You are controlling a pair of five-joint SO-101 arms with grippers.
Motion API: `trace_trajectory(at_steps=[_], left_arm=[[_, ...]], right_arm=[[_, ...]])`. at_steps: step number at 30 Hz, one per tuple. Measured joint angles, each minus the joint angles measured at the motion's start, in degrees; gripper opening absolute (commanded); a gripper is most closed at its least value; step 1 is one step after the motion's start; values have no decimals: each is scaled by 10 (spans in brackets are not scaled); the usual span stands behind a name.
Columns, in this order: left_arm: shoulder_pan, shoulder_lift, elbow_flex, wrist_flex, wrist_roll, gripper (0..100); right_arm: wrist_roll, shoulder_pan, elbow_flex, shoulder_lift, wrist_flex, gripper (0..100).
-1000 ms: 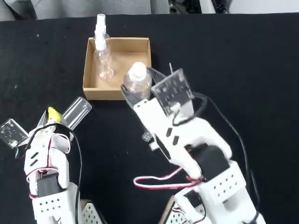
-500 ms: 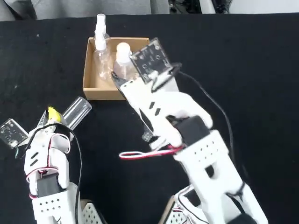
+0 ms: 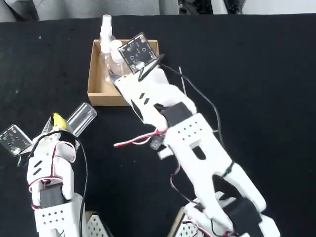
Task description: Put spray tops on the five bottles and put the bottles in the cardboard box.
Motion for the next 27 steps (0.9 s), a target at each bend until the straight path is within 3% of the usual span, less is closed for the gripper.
trace_trajectory(at_steps=[12, 27], left_arm=[[0, 0, 0, 0, 0, 30], [0, 0, 0, 0, 0, 30]], right_arm=[[-67, 0, -4, 95, -117, 16], [-79, -34, -4, 229, -250, 18]])
